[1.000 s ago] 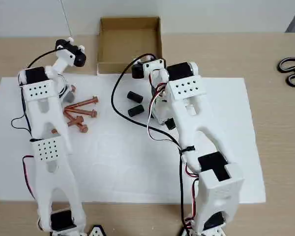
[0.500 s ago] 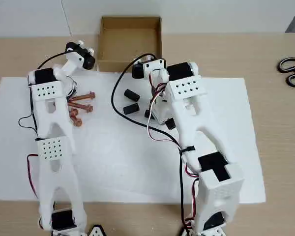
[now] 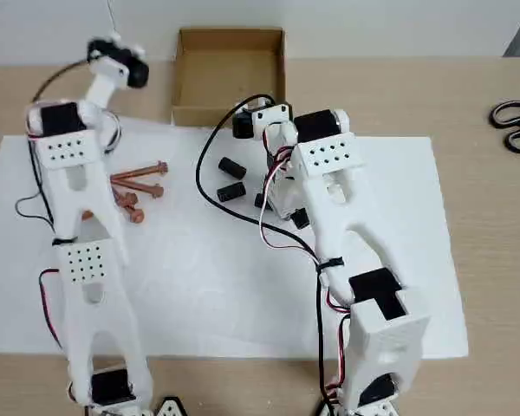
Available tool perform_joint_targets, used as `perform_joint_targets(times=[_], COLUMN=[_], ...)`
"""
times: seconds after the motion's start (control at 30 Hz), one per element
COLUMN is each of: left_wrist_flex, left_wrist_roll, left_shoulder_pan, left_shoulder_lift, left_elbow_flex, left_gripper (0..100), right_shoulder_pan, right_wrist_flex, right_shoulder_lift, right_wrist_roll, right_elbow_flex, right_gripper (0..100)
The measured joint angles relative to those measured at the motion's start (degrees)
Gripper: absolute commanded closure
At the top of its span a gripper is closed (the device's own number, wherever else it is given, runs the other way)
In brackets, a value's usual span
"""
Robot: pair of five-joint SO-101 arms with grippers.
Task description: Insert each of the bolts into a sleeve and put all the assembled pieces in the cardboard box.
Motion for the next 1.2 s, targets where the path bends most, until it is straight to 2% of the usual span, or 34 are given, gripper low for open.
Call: perform_joint_targets(times=[0.2,0.47,0.67,0.77,0.97,1.2], left_wrist_flex=[0.00,0.00,0.00,0.00,-2.55,-13.54], left_wrist_roll=[1.58,6.24,19.87,22.51,24.09,31.38], left_shoulder_pan=[0.00,2.02,2.37,2.99,7.12,10.99], left_shoulder_lift=[-15.30,-50.20,-77.27,-87.56,-99.25,-107.34], left_elbow_flex=[17.41,48.88,65.32,72.35,86.68,100.66], left_gripper=[99,99,99,99,99,99], right_shoulder_pan=[0.00,0.00,-0.88,-2.55,-4.40,-4.40], right_wrist_flex=[0.00,0.00,0.26,0.35,0.35,-1.32], right_shoulder_lift=[0.00,-4.04,-20.75,-30.51,-45.10,-58.81], right_wrist_roll=[0.00,0.00,0.00,0.00,0.00,0.00], right_elbow_flex=[0.00,0.00,0.00,2.11,12.75,24.97], right_gripper=[99.5,99.5,99.5,99.5,99.5,99.5])
